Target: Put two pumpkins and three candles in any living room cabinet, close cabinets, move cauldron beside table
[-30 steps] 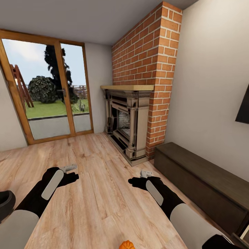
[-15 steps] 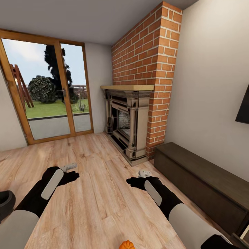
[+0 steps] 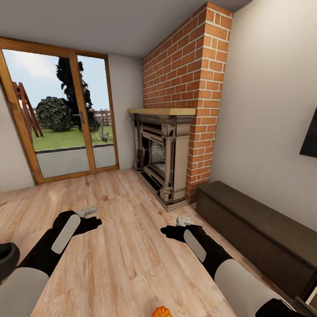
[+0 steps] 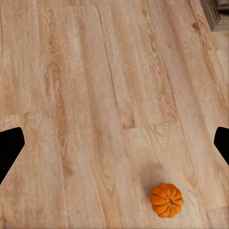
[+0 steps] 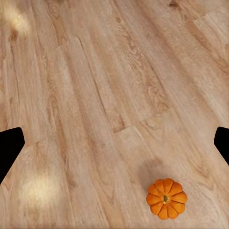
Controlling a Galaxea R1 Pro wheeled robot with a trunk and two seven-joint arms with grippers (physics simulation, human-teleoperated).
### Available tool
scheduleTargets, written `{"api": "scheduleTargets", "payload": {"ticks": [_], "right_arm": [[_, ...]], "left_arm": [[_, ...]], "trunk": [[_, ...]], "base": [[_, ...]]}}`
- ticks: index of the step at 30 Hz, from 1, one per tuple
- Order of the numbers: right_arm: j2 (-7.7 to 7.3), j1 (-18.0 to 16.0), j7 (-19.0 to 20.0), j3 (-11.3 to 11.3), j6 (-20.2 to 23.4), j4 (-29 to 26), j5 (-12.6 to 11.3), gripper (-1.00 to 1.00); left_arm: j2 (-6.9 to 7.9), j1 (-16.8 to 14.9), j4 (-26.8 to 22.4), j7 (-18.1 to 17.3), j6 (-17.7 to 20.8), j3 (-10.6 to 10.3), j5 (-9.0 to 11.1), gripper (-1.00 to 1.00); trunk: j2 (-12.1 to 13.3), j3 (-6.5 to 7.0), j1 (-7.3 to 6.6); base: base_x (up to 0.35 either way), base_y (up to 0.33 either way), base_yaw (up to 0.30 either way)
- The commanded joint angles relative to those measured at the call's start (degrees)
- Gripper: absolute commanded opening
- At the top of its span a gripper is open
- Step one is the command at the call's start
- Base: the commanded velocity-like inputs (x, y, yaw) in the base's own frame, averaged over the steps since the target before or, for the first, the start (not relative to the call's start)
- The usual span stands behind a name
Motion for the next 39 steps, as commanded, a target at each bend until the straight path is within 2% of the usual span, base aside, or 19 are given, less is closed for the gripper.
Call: {"api": "scheduleTargets", "payload": {"ticks": [1,5,12,19,39], "right_arm": [[-0.04,0.0,-0.5,0.2,0.1,-0.1,-0.6,1.0],[-0.05,0.0,-0.5,0.2,0.1,-0.1,-0.6,1.0],[0.15,0.0,-1.1,0.3,0.1,-0.1,-0.5,1.0],[1.37,0.0,-1.4,0.3,0.2,0.1,-0.6,1.0],[1.44,0.0,-1.6,0.1,0.2,0.1,-0.3,1.0]], "left_arm": [[0.07,0.0,-0.1,0.6,0.0,-0.1,0.6,1.0],[0.09,0.0,-0.1,0.5,0.1,0.0,0.7,1.0],[0.1,0.0,-0.4,0.5,0.1,-0.1,0.8,1.0],[0.1,0.0,-0.4,0.5,0.1,-0.3,0.8,1.0],[0.1,0.0,-0.5,0.5,0.1,-0.5,0.8,1.0]], "trunk": [[0.0,-0.07,0.0],[0.0,-0.07,0.0],[-2.8,-1.32,1.54],[-5.7,-2.58,3.07],[-13.7,-6.17,7.47]], "base": [[0.0,0.0,0.0],[0.0,0.0,0.0],[0.0,0.0,0.0],[0.0,0.0,0.0],[0.0,0.0,0.0]]}}
